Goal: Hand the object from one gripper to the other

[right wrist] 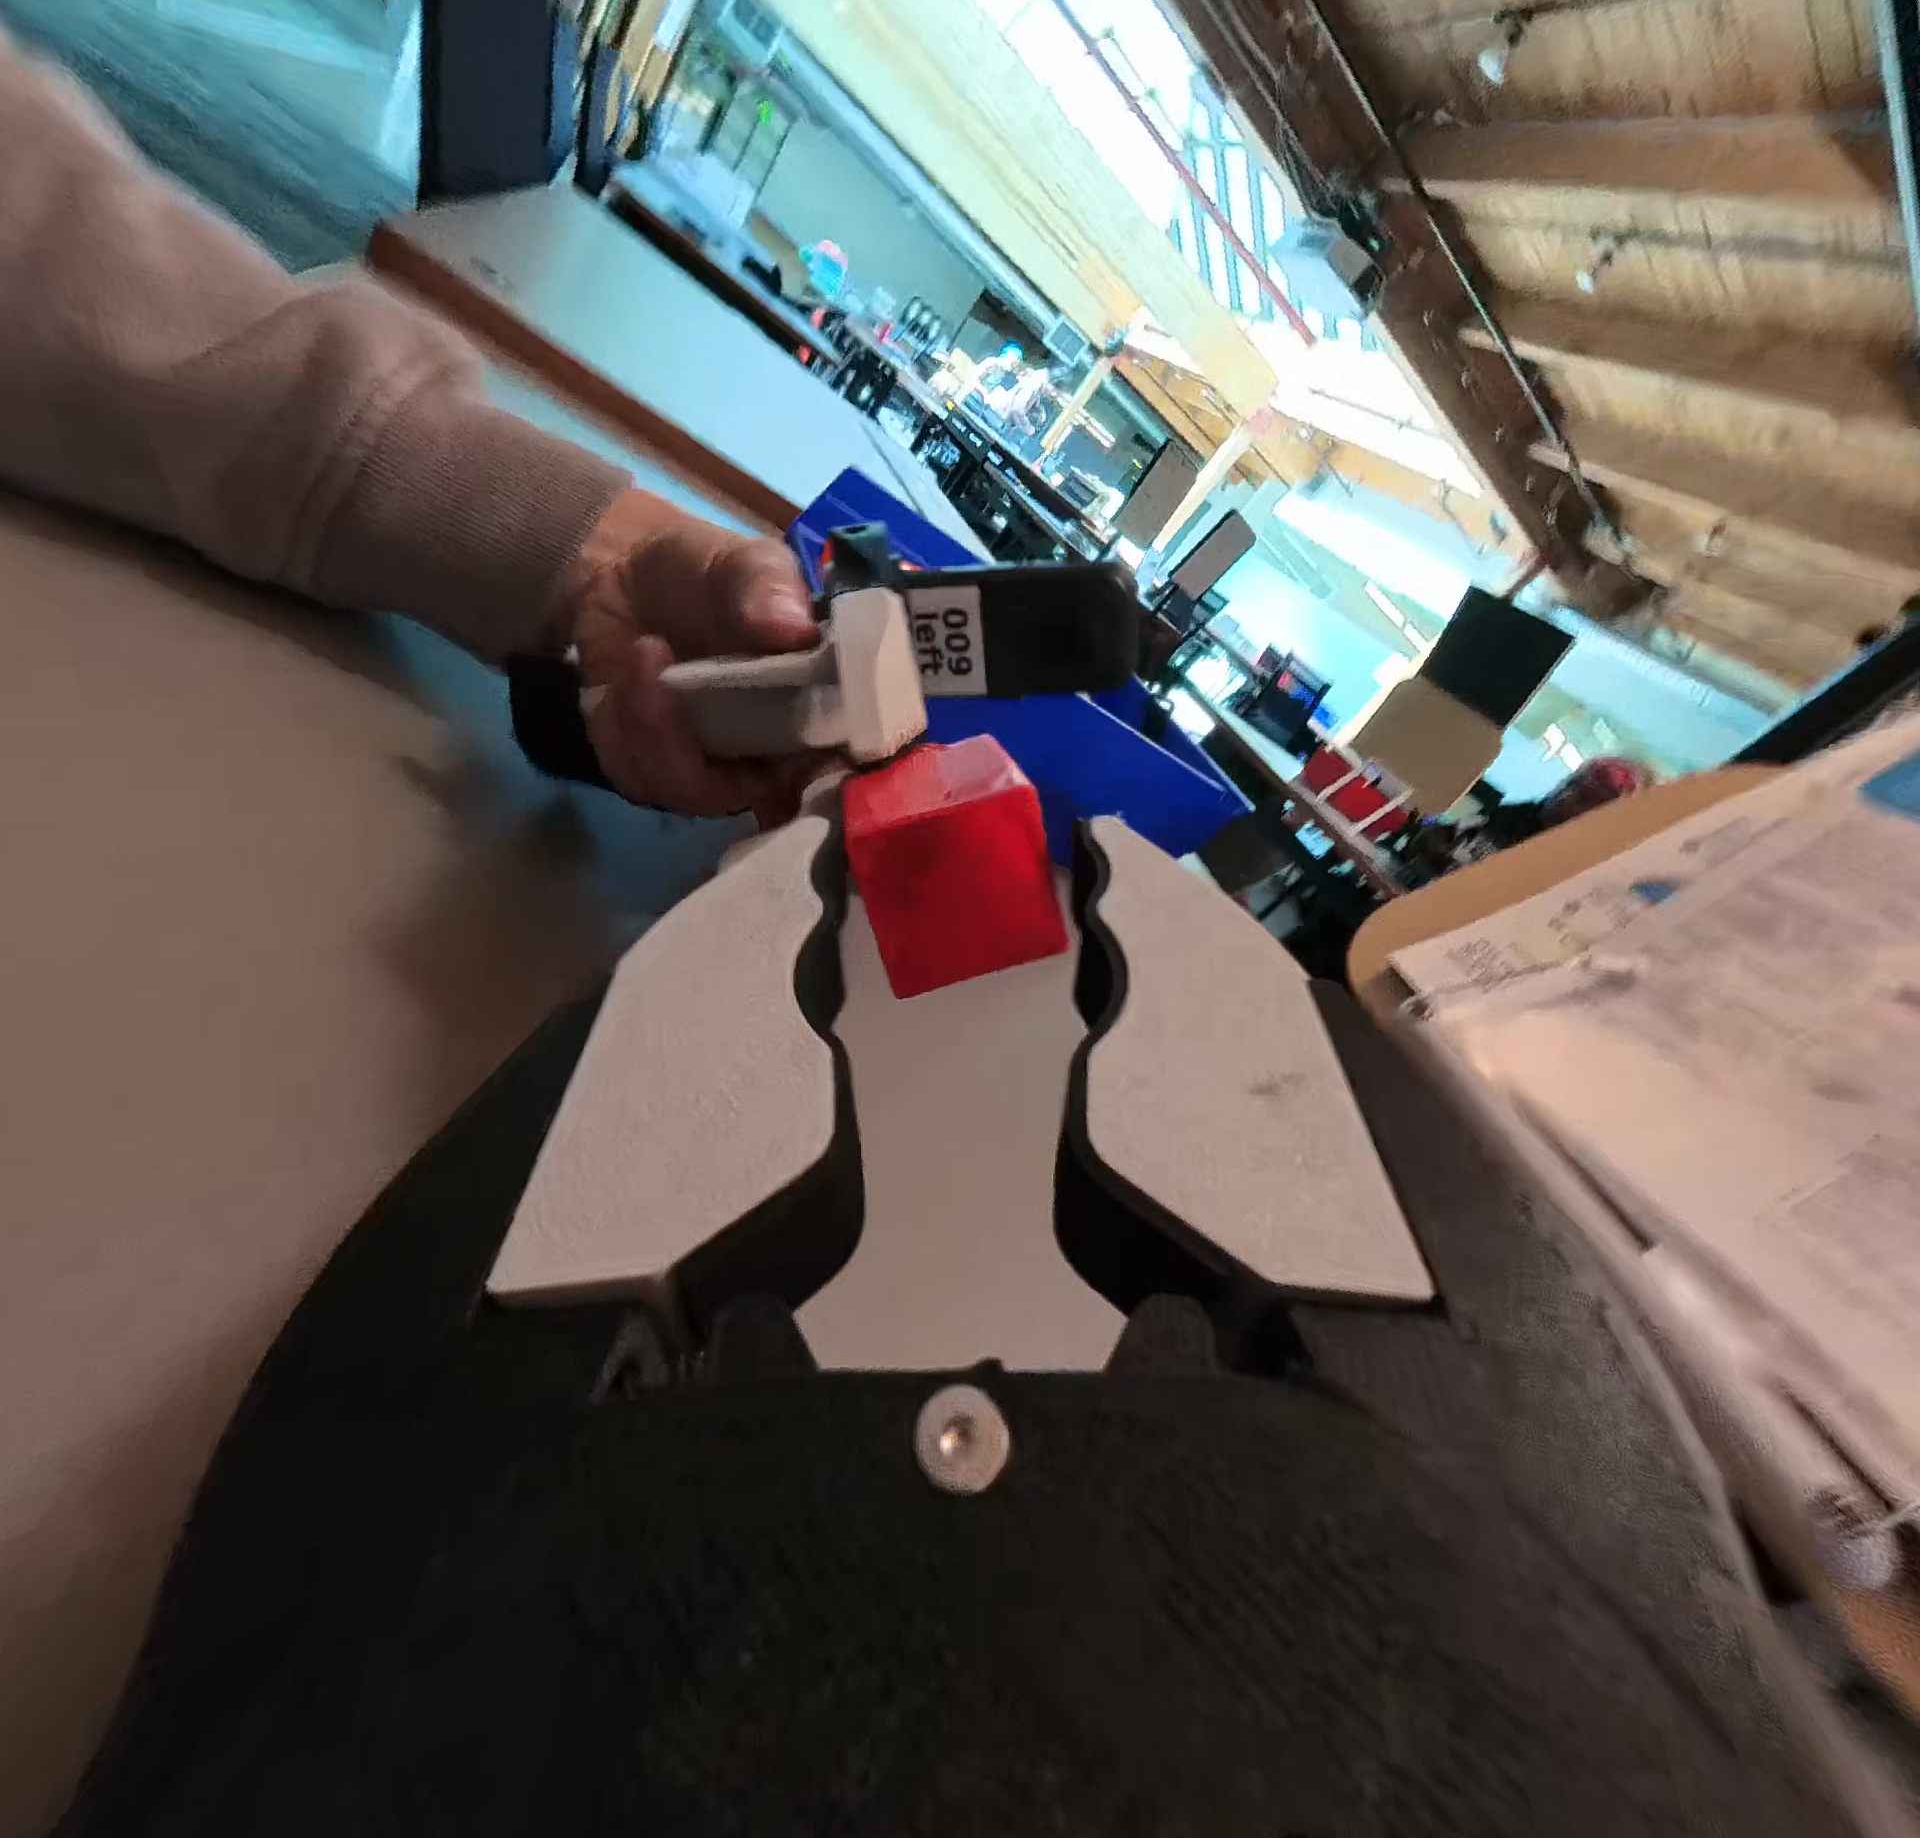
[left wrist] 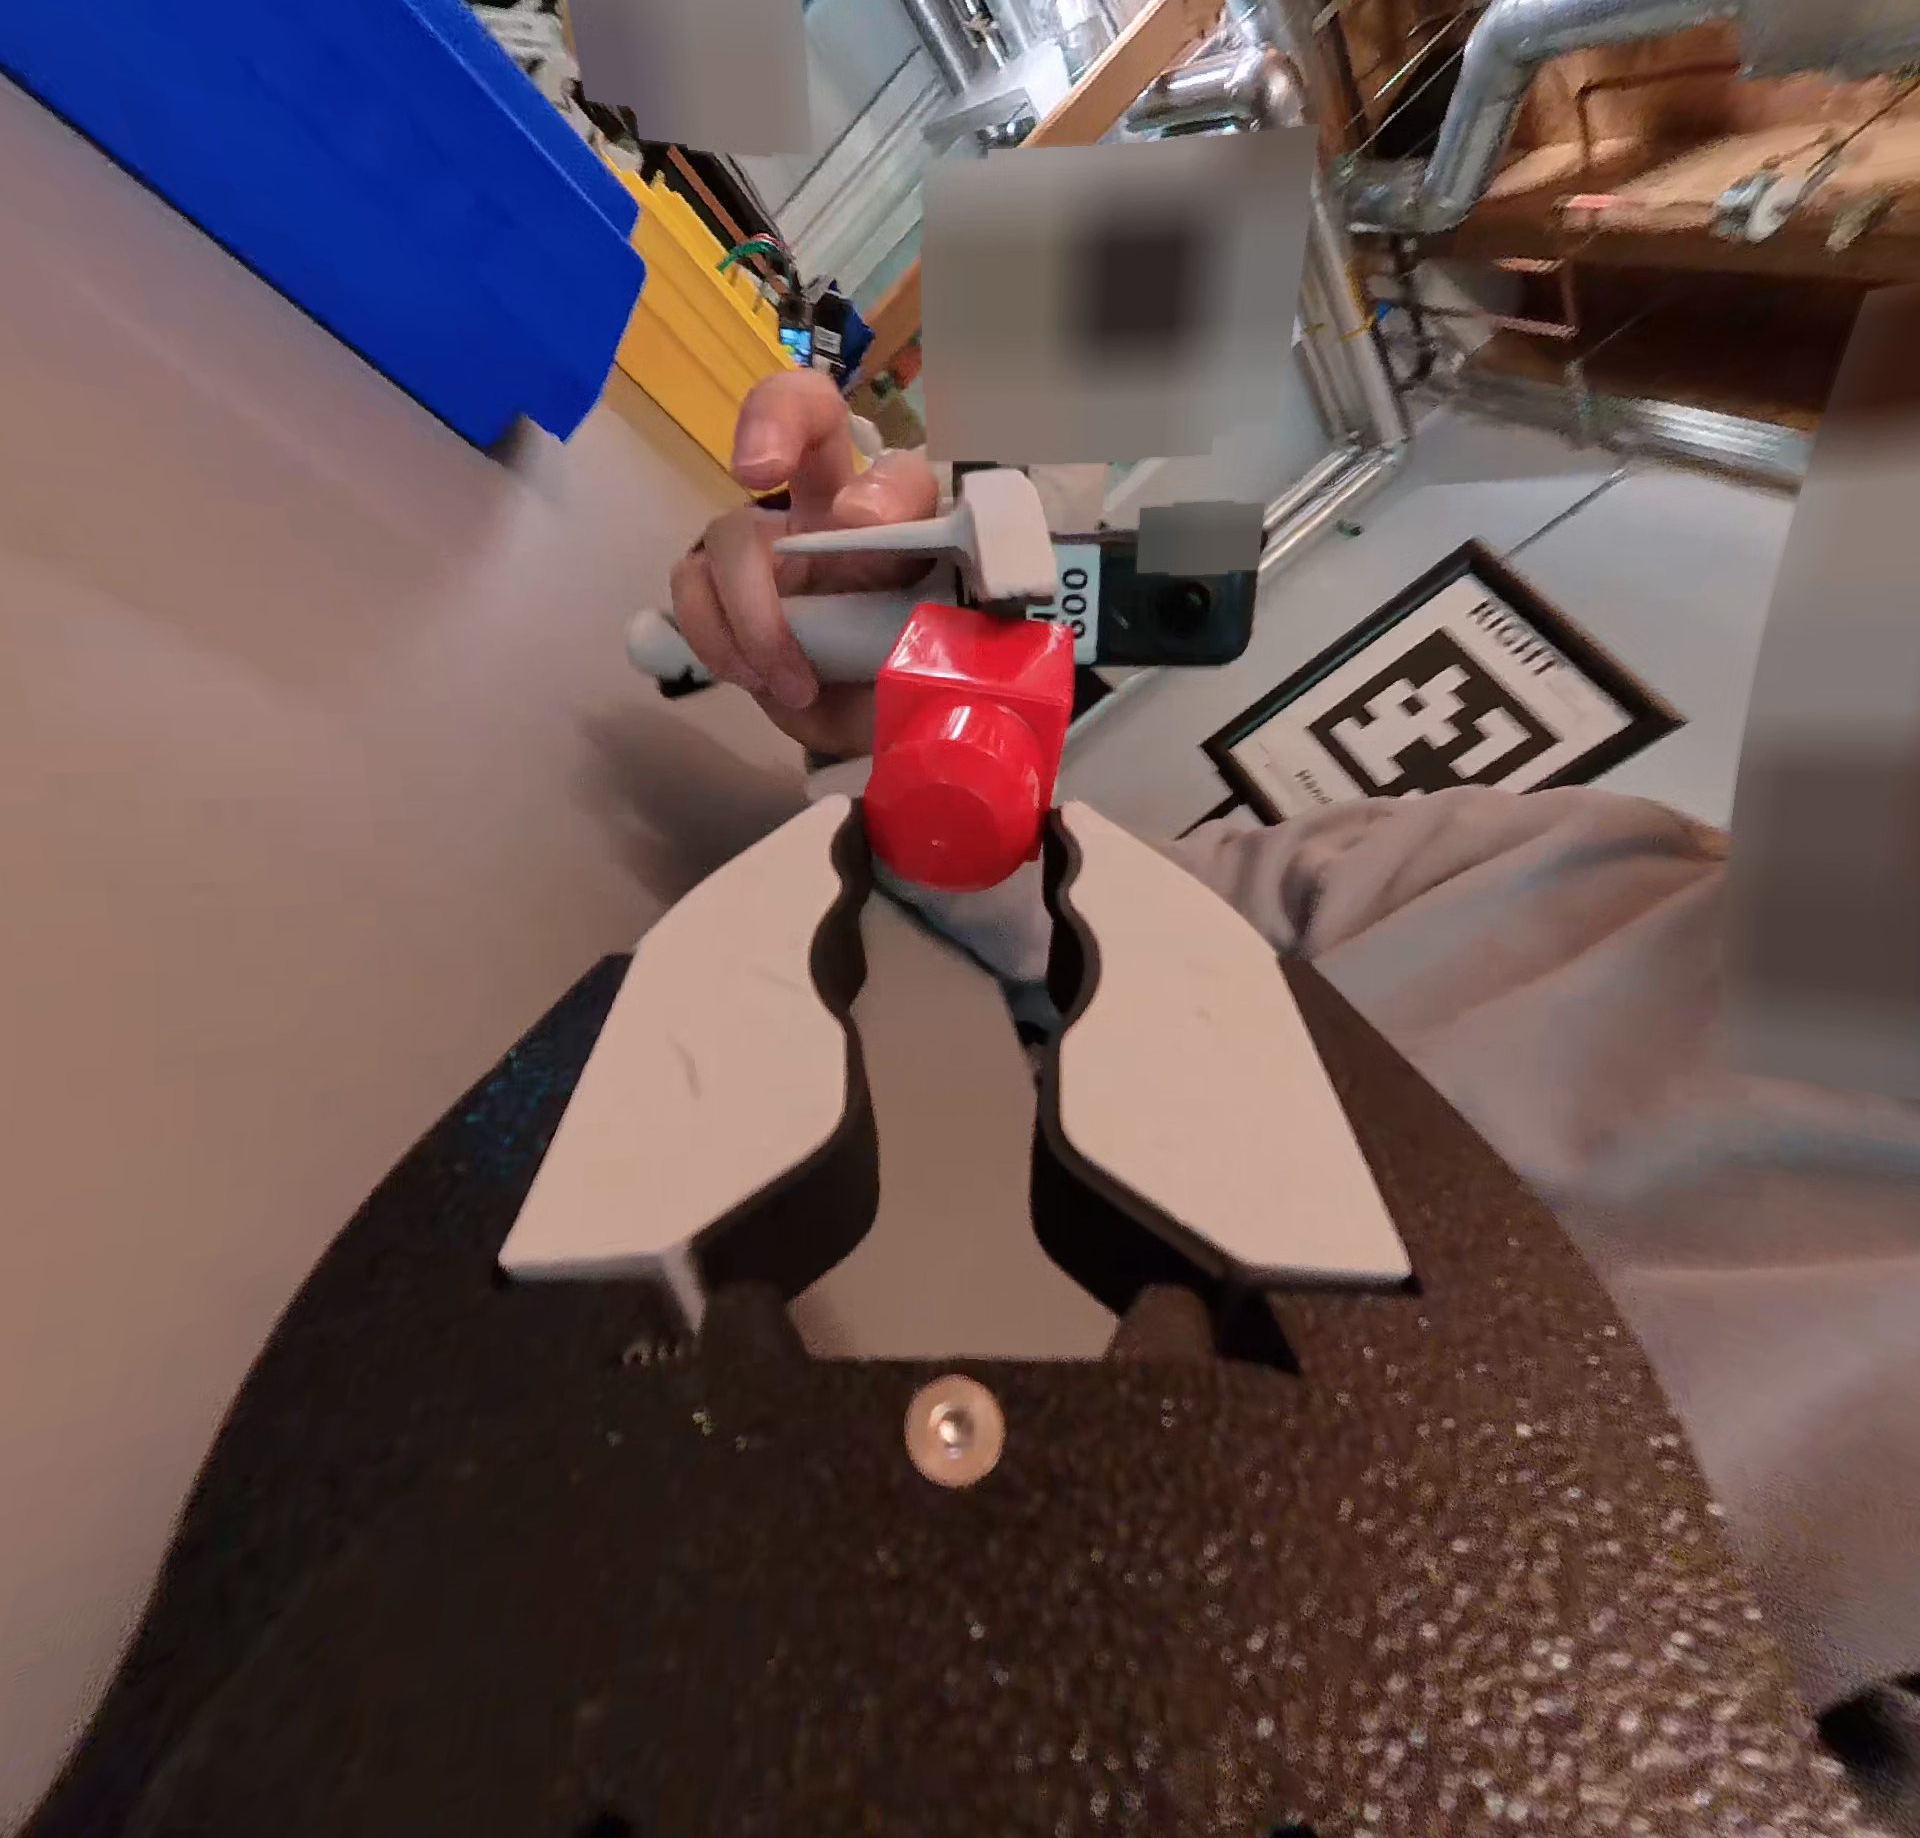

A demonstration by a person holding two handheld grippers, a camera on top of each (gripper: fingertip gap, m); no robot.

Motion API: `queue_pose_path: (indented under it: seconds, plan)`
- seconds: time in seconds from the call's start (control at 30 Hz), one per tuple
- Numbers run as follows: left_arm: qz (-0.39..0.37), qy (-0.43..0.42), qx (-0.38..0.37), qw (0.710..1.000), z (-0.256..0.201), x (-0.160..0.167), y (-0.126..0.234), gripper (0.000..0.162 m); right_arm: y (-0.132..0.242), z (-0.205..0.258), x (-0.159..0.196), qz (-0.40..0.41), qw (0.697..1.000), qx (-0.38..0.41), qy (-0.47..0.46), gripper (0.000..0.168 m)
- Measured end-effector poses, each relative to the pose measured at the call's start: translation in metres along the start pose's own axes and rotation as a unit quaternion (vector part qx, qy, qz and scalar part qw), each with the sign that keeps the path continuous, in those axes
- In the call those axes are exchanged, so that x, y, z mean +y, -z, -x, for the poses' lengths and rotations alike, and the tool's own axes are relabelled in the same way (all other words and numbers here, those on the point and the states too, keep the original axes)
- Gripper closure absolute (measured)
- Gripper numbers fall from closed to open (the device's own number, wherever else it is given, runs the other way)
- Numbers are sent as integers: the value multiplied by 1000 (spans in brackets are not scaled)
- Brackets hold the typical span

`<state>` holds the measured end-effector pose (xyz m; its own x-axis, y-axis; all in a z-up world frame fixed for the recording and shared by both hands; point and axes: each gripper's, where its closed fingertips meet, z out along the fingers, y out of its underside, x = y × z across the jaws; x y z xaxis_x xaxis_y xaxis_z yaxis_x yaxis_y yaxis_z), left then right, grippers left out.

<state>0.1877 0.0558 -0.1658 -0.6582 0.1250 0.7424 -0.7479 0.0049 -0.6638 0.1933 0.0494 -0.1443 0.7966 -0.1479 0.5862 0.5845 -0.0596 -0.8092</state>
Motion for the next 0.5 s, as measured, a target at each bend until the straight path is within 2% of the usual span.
queue_pose_path:
  seconds: [0.03, 0.13, 0.2, 0.23, 0.3, 0.37, 0.5]
  plan:
    - [0, -29, -20, 999, 3, -1, 1, 131, 0, -6, -1, -13, 998, 15, -52, 114]
    - [-2, -137, -84, 987, 9, -6, 8, 131, -1, -21, 6, -23, 967, 11, -252, 84]
    - [-13, -208, -101, 973, 5, -12, 10, 131, -4, -15, 8, -29, 929, -41, -368, 83]
    - [-12, -234, -106, 966, 4, -12, 10, 131, -5, -11, 6, -37, 914, -64, -398, 92]
    - [-8, -262, -119, 958, 4, -12, 9, 131, -7, -7, 3, -49, 910, -75, -404, 111]
    - [1, -267, -125, 955, 6, -10, 8, 131, -9, -6, 5, -40, 923, -60, -378, 133]
    - [5, -260, -124, 958, 8, -7, 8, 131, -9, -4, 8, -10, 936, -67, -346, 134]
